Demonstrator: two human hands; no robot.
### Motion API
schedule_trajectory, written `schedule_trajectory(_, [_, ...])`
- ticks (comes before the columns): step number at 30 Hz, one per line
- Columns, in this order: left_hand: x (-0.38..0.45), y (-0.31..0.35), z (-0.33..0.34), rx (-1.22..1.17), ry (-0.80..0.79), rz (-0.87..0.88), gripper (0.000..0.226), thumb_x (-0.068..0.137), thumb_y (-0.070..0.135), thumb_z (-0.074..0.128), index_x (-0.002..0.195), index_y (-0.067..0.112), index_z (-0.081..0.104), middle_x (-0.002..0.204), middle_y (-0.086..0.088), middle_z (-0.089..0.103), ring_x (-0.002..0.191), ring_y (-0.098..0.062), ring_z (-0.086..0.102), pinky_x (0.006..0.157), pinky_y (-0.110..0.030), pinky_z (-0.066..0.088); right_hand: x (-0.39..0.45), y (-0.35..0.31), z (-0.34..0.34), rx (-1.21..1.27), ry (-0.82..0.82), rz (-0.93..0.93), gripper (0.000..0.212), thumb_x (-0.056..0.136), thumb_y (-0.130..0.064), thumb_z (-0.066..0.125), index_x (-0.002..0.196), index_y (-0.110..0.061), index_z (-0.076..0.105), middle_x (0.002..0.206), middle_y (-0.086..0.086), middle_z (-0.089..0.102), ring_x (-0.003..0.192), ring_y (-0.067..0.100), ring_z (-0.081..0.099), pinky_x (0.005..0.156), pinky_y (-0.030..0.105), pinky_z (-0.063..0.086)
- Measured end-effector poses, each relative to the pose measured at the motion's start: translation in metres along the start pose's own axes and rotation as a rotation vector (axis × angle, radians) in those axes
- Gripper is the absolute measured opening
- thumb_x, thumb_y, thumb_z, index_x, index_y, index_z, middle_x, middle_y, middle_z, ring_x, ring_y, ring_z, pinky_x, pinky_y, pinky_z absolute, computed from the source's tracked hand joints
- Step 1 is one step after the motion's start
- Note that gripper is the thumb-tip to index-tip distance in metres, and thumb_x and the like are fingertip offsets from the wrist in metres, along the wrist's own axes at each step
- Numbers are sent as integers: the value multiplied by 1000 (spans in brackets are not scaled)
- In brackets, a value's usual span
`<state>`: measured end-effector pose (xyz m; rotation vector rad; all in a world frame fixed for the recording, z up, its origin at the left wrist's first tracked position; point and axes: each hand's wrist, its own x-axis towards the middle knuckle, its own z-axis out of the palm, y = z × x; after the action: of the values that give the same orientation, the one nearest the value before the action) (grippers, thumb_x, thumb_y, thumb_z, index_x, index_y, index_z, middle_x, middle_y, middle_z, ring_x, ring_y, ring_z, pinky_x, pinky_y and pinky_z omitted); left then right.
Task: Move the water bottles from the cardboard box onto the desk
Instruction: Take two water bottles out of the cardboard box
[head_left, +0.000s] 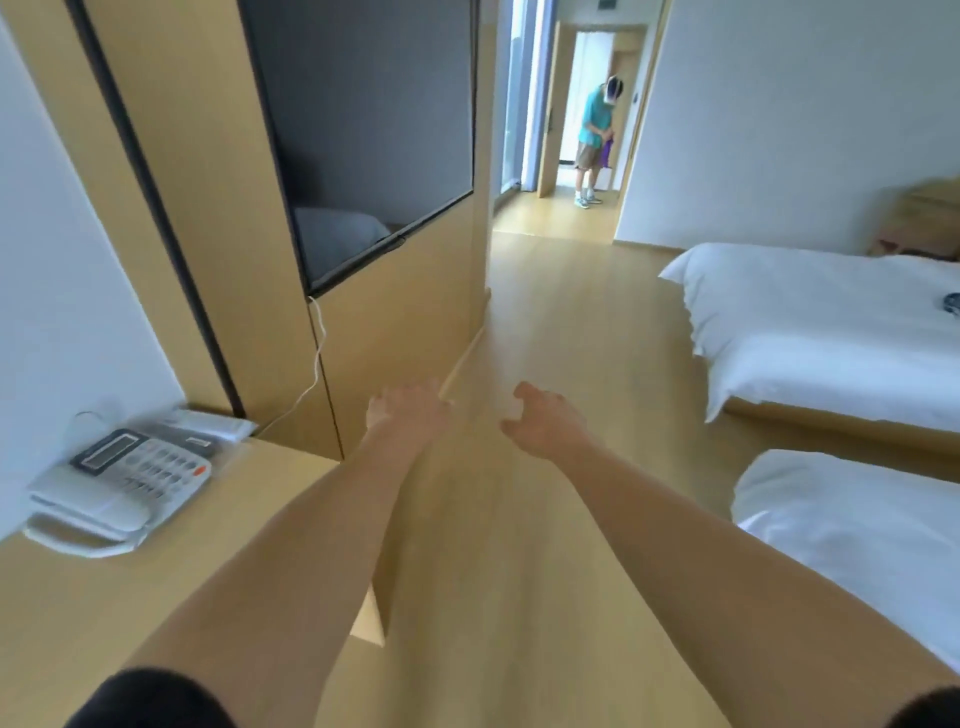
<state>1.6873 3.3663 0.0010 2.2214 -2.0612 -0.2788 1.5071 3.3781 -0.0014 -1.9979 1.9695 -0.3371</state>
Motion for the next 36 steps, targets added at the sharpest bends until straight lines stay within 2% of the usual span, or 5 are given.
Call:
schedule_trajectory(3, [21,62,14,-6,-56,88,49,101,45,39,144,24,49,147,-6,51,134,-27,50,106,-41,40,2,61,-21,-18,10,120,54,94,-44,60,140,-19,48,137,12,60,130,31,53,103,40,46])
schedule_trajectory(7, [48,130,31,0,-66,177,43,102,38,45,138,17,53,140,-9,56,127,-29,54,100,-34,42,10,125,-41,-20,12,240,54,97,-47,56,142,-19,46,139,11,58,132,30,50,106,43,44])
schedule_trajectory(12, [101,187,48,77,-77,330,48,103,49,34,141,23,47,147,-9,48,133,-30,47,106,-39,38,45,173,-57,-9,33,332,55,102,-53,42,147,-24,41,145,8,54,132,30,51,106,45,44])
schedule_trajectory(27, [364,284,55,109,-95,502,49,101,49,32,143,27,45,140,-10,50,129,-29,48,104,-39,38,278,240,-94,-35,7,507,56,98,-56,45,148,-30,40,139,2,57,126,25,54,96,38,44])
schedule_trajectory(36, [469,320,59,157,-127,509,48,103,47,33,145,25,43,142,-11,49,132,-31,46,105,-39,37,390,287,-102,-54,-21,547,56,97,-56,48,147,-32,40,140,1,56,125,24,55,91,36,44])
